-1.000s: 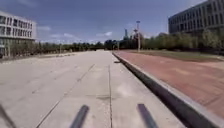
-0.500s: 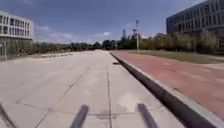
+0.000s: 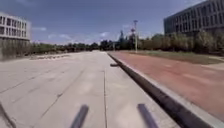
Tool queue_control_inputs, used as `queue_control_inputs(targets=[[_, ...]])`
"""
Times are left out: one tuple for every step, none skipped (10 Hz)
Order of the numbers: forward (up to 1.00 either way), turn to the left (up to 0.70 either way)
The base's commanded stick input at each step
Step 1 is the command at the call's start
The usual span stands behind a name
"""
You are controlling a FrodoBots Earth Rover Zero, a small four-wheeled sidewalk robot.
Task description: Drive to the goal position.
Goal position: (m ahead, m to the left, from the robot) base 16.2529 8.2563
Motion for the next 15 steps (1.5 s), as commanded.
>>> queue_control_inputs(targets=[[0.7, 0.0], [0.7, 0.0], [0.7, 0.0], [0.7, 0.0], [0.7, 0.0], [0.7, 0.0], [0.7, 0.0], [0.7, 0.0], [0.7, 0.0], [0.7, 0.0], [0.7, 0.0], [0.7, 0.0], [0.7, 0.0], [0.7, 0.0], [0.7, 0.0]])
